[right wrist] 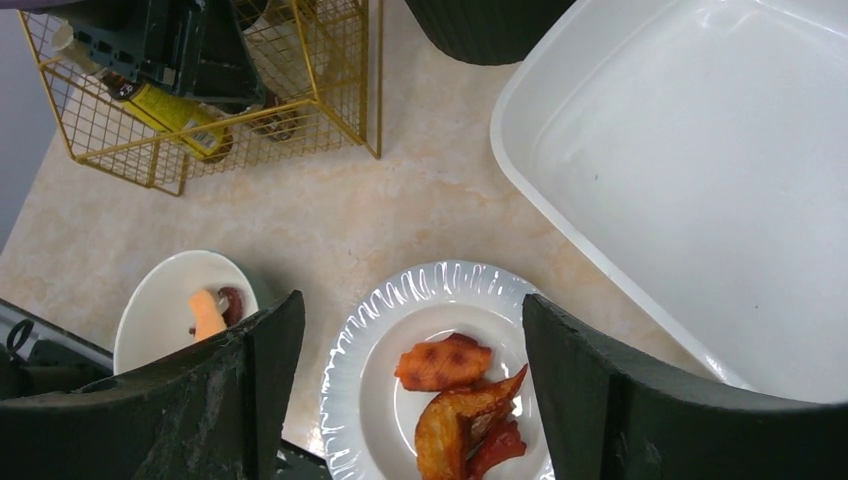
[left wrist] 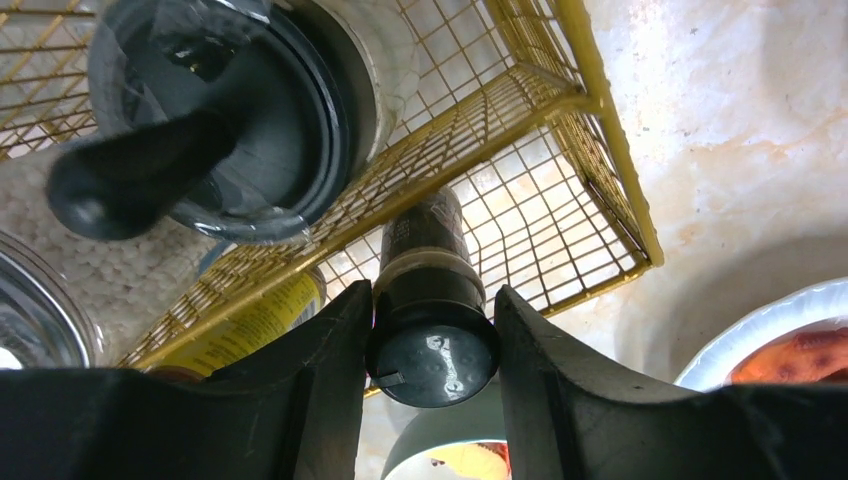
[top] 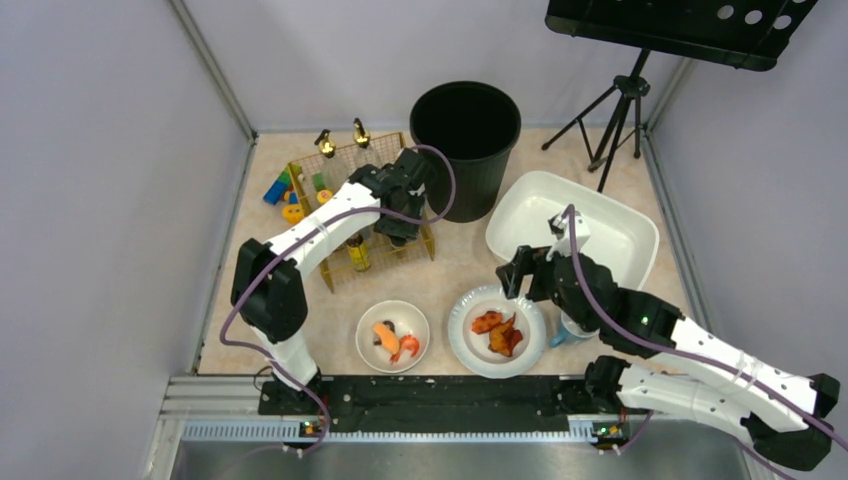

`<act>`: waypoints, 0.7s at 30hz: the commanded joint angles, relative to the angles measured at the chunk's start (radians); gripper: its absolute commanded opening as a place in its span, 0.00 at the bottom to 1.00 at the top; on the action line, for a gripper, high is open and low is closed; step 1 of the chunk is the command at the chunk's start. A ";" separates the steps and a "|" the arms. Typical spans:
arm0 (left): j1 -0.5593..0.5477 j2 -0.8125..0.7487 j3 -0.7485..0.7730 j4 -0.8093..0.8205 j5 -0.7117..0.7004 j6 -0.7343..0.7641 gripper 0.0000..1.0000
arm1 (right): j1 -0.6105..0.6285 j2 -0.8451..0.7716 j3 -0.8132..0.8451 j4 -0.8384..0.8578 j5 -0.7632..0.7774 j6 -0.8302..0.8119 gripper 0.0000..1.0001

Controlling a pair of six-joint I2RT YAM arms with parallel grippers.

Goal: Clear the kitchen counter

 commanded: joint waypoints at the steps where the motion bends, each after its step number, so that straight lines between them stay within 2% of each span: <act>1: 0.004 -0.006 -0.018 -0.018 0.031 -0.007 0.36 | -0.006 -0.007 -0.008 0.042 -0.066 -0.027 0.80; 4: 0.010 -0.017 -0.020 -0.019 0.024 -0.007 0.45 | -0.007 0.010 -0.028 0.090 -0.143 -0.060 0.90; 10: 0.010 -0.044 -0.023 -0.019 0.026 -0.007 0.57 | -0.006 0.056 -0.038 0.170 -0.261 -0.076 0.93; 12: 0.011 -0.057 -0.023 -0.021 0.025 -0.007 0.65 | -0.006 0.079 -0.030 0.176 -0.270 -0.074 0.94; 21: 0.011 -0.114 -0.023 -0.040 0.019 -0.008 0.69 | -0.006 0.137 -0.031 0.202 -0.326 -0.078 0.98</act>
